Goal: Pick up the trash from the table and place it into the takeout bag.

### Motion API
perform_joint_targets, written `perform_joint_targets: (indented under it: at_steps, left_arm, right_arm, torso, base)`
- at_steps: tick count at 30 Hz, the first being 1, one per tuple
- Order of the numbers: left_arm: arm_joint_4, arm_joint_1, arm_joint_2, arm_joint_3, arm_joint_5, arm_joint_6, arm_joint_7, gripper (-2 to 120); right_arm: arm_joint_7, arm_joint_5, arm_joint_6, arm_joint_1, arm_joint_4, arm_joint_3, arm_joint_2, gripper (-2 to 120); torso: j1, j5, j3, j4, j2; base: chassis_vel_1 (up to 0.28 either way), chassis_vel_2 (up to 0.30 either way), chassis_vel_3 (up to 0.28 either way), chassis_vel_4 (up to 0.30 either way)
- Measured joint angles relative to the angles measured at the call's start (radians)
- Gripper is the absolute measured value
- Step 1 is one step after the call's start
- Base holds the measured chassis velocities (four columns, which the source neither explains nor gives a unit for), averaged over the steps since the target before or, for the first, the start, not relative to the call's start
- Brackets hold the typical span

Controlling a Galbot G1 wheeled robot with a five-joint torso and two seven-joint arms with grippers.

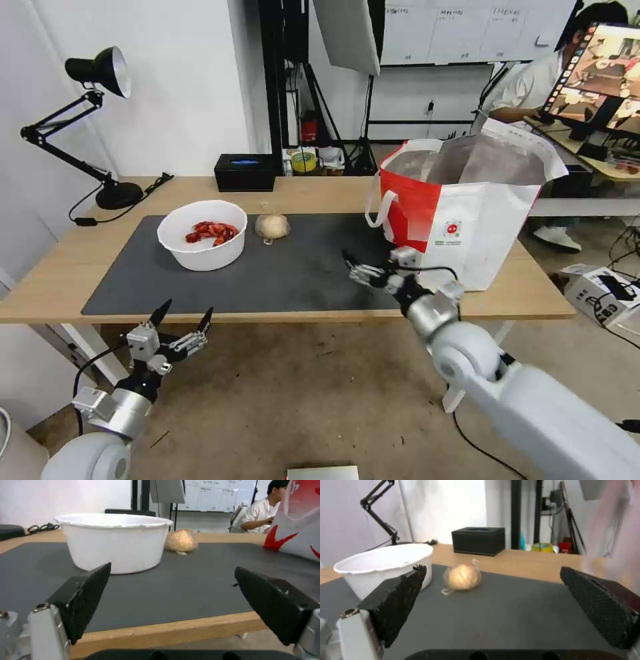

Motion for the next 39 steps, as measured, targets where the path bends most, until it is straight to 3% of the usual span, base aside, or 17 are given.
perform_joint_targets:
  at_steps: [7, 15, 31, 39]
  left_arm:
    - [-0.002, 0.009, -0.003, -0.016, 0.0, 0.0, -0.002, 100]
    - [0.001, 0.01, -0.009, -0.022, -0.001, 0.0, -0.002, 100]
    - [0.005, 0.003, -0.006, -0.017, -0.004, 0.0, -0.001, 100]
    - [0.003, 0.005, -0.005, -0.018, -0.005, 0.0, -0.001, 100]
  right_arm:
    - [0.016, 0.055, -0.073, 0.248, -0.206, -0.134, 0.136, 100]
    - [-0.003, 0.108, -0.123, 0.404, -0.432, -0.225, 0.282, 100]
    - [-0.121, 0.095, -0.168, 0.558, -0.804, -0.296, 0.49, 100]
    - [-0.162, 0.058, -0.166, 0.572, -0.927, -0.292, 0.56, 100]
  torso:
    - [0.0, 0.0002, 0.0, 0.0, 0.0]
    - [0.0, 0.0, 0.0, 0.0001, 0.0]
    - [0.0, 0.0001, 0.0, -0.0001, 0.0]
    - [0.0, 0.0001, 0.0, -0.0001, 0.0]
  base:
    - [0.0, 0.0, 0.0, 0.0]
    - [0.0, 0.0, 0.0, 0.0]
    - [0.0, 0.0, 0.0, 0.0]
    - [0.0, 0.0, 0.0, 0.0]
